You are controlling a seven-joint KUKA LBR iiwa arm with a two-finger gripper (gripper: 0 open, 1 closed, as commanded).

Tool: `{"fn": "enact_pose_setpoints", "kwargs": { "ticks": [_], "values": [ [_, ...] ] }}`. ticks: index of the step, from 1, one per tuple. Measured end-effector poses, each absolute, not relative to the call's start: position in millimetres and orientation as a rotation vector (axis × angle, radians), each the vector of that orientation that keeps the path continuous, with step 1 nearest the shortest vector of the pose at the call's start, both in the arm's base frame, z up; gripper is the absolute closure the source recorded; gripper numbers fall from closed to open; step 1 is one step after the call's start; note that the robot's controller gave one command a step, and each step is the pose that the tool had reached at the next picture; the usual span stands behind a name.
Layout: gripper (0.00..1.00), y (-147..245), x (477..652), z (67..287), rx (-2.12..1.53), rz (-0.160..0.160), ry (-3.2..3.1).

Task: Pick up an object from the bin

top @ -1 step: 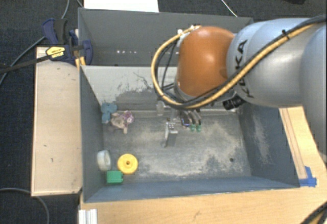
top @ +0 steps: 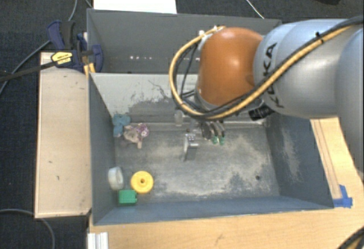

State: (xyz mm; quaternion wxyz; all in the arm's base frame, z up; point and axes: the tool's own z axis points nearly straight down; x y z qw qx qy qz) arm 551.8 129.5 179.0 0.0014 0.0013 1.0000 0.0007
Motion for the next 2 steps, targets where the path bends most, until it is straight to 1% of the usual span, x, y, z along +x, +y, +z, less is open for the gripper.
{"fn": "enact_pose_setpoints", "kwargs": {
  "ticks": [1,2],
  "values": [
    [0.0,225.7,491.9,68.9,0.104,0.003,3.148],
    [0.0,234.1,511.8,70.8,-0.646,0.004,3.066]
  ]
}}
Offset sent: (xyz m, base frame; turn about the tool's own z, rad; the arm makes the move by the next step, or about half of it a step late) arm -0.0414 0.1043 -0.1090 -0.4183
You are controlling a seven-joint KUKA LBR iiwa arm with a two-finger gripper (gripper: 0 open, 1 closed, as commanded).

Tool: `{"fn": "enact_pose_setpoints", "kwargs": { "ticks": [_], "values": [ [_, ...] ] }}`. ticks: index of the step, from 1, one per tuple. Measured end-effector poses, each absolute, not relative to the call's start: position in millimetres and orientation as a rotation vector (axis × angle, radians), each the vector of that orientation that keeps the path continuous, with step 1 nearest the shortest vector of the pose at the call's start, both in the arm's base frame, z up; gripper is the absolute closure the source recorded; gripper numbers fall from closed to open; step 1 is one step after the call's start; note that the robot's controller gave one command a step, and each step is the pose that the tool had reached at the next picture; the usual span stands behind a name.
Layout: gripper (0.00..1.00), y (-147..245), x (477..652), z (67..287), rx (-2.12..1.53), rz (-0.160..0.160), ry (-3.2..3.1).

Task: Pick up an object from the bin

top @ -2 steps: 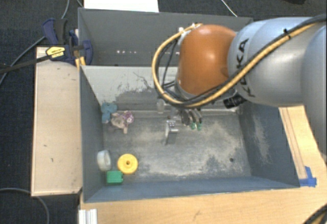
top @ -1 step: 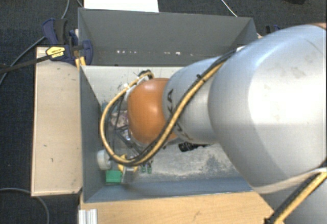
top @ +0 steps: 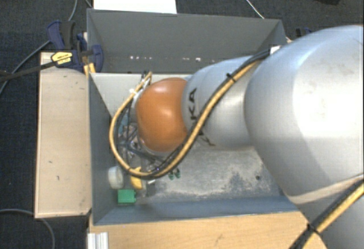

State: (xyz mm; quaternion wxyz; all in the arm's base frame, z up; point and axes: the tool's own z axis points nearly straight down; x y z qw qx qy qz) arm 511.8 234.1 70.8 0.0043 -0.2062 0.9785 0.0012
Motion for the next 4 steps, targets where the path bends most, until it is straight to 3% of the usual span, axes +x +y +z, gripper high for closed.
{"fn": "enact_pose_setpoints", "kwargs": {
  "ticks": [1,2,3,4],
  "values": [
    [0.0,206.2,482.6,100.4,-0.425,0.006,3.119],
    [0.0,210.9,504.1,69.5,-0.731,0.005,3.044],
    [1.0,206.9,498.2,71.0,-0.658,0.01,3.075],
    [1.0,206.9,498.2,71.0,-0.657,0.01,3.075]
  ]
}}
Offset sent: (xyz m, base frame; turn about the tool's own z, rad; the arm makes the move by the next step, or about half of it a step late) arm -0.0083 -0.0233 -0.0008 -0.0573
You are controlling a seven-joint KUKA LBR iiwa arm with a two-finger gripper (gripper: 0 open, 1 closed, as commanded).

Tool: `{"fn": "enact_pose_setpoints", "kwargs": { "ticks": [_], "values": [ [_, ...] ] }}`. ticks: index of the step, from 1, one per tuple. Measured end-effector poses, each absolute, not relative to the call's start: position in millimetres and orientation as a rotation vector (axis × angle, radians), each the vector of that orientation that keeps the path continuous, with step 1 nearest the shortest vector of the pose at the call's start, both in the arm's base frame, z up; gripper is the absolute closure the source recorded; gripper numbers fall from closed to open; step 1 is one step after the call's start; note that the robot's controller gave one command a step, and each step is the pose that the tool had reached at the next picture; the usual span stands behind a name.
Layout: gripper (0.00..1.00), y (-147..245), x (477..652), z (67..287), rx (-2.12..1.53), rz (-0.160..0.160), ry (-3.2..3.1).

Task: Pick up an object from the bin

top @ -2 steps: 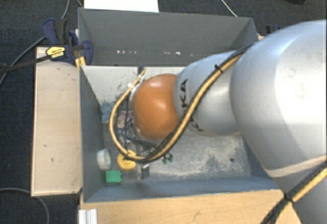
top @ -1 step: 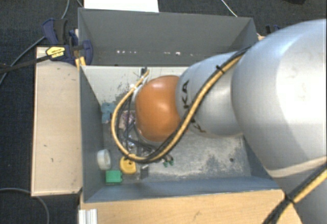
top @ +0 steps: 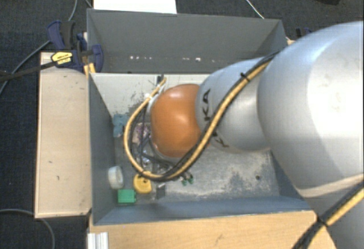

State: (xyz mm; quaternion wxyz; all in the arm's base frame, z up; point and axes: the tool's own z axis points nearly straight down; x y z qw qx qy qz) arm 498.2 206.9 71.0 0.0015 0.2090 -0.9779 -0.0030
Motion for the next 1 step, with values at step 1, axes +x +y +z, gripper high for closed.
{"fn": "enact_pose_setpoints", "kwargs": {
  "ticks": [1],
  "values": [
    [1.0,206.1,496.2,77.3,0.654,-0.008,-3.063]
  ]
}}
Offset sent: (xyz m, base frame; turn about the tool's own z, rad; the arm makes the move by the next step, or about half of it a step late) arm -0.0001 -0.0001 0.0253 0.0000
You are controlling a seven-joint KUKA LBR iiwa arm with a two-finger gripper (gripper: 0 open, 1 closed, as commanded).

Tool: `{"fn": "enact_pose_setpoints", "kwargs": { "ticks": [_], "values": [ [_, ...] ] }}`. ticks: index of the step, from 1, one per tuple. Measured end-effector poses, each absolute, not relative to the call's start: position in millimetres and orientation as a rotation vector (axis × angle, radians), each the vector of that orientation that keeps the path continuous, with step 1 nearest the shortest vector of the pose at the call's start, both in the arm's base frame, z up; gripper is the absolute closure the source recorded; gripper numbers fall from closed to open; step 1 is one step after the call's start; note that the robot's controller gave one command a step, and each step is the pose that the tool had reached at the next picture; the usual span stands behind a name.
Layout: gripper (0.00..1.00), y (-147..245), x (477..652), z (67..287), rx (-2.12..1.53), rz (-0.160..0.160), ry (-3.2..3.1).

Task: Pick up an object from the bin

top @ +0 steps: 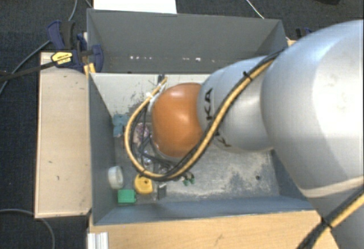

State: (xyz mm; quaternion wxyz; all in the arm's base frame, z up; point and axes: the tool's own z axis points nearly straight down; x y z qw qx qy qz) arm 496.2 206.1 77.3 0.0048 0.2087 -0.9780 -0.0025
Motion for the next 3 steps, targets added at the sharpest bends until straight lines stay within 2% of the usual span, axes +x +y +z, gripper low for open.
{"fn": "enact_pose_setpoints", "kwargs": {
  "ticks": [1,2,3],
  "values": [
    [1.0,206.1,496.3,106.6,0.653,-0.007,-3.064],
    [1.0,206.8,498.5,120.7,0.654,-0.009,-3.072],
    [1.0,207.0,498.9,125.4,0.653,-0.01,-3.074]
  ]
}}
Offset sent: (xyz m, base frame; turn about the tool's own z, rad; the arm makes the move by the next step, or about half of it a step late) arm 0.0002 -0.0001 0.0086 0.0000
